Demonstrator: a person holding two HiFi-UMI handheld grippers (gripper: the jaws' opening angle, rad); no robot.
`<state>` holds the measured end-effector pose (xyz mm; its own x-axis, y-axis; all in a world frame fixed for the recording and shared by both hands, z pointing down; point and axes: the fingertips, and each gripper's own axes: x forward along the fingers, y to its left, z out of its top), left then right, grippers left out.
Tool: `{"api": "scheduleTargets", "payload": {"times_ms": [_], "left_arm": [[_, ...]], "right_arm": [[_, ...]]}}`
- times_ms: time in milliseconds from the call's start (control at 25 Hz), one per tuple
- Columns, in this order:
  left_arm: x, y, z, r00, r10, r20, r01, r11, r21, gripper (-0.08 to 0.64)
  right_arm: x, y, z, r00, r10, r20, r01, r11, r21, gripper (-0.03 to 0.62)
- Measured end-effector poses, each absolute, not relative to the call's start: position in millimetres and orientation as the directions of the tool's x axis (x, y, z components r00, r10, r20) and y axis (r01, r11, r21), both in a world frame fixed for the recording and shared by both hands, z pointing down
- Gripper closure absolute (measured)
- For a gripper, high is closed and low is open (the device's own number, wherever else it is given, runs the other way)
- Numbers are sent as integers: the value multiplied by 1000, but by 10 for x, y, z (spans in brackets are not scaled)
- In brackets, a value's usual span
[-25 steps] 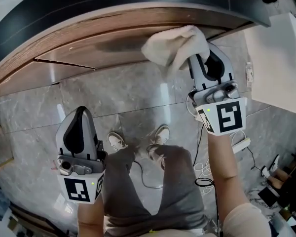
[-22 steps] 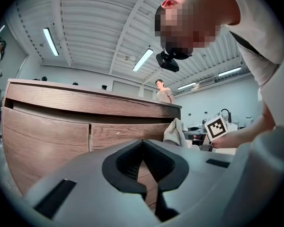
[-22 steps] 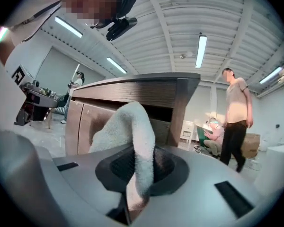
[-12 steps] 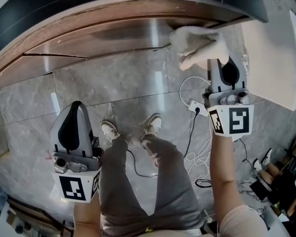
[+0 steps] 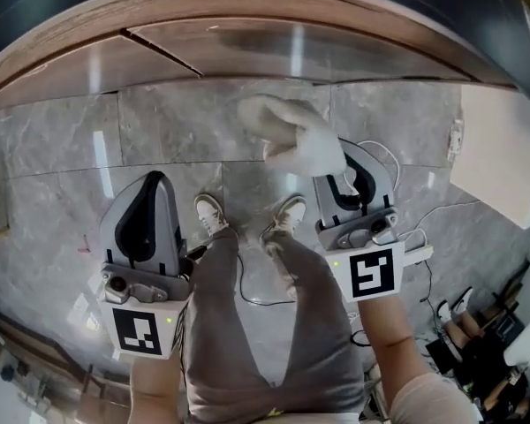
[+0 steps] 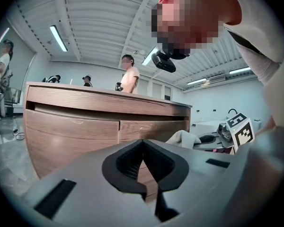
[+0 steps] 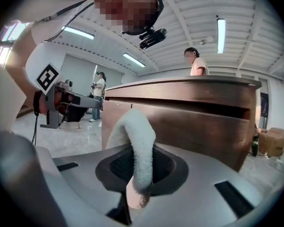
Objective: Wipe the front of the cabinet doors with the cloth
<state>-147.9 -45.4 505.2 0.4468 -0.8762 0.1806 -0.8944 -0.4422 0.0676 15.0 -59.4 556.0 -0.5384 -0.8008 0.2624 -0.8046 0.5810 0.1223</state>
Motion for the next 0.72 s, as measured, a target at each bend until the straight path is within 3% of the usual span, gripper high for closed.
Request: {"api": "scheduleTargets", "payload": {"times_ms": [360,720], "left_arm": [[-2108,-447,5781,417,-892,175,-909,-410,72,541],[-2211,-548,6283,413,-899,148,-911,-406,77,541]], "right_arm": [[-1211,-1061,6303,-656,-723,215,-711,688,144,525],[-1201,-1484,6841,-615,-754,232,-747,651,136,525]]}}
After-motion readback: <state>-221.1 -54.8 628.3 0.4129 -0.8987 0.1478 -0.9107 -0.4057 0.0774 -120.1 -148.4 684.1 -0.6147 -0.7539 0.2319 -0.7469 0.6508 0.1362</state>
